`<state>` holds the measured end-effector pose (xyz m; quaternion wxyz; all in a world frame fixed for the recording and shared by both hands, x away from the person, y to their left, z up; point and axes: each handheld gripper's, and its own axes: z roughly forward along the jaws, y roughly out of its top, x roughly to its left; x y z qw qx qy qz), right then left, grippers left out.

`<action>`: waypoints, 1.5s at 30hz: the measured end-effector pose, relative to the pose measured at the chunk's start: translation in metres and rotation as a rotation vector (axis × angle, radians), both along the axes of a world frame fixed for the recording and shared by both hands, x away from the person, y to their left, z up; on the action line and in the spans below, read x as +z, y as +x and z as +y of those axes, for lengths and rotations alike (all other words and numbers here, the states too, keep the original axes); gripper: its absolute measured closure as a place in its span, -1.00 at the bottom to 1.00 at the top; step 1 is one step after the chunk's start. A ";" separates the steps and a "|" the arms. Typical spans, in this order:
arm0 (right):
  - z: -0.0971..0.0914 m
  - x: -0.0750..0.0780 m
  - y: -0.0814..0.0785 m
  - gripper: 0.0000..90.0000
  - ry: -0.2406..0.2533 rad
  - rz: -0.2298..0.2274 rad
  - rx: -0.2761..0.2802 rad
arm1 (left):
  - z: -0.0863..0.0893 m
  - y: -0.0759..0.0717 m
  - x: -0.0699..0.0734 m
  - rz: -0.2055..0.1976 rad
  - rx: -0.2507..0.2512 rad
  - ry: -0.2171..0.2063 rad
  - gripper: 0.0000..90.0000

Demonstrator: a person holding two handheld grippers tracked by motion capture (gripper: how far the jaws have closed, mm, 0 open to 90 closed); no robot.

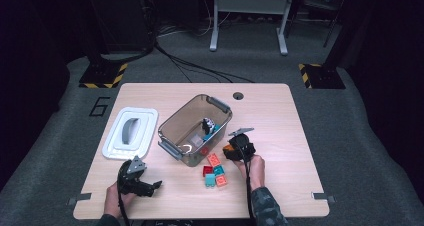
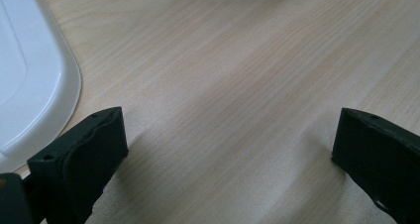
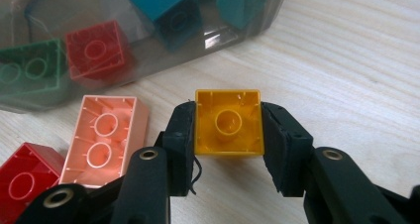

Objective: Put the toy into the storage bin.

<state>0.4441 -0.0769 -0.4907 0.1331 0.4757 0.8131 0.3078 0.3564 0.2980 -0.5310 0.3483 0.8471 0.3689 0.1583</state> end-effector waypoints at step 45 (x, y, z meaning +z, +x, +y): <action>-0.009 0.118 0.013 0.31 0.108 -0.185 0.039 | 0.000 0.000 0.000 0.000 0.000 0.000 -0.99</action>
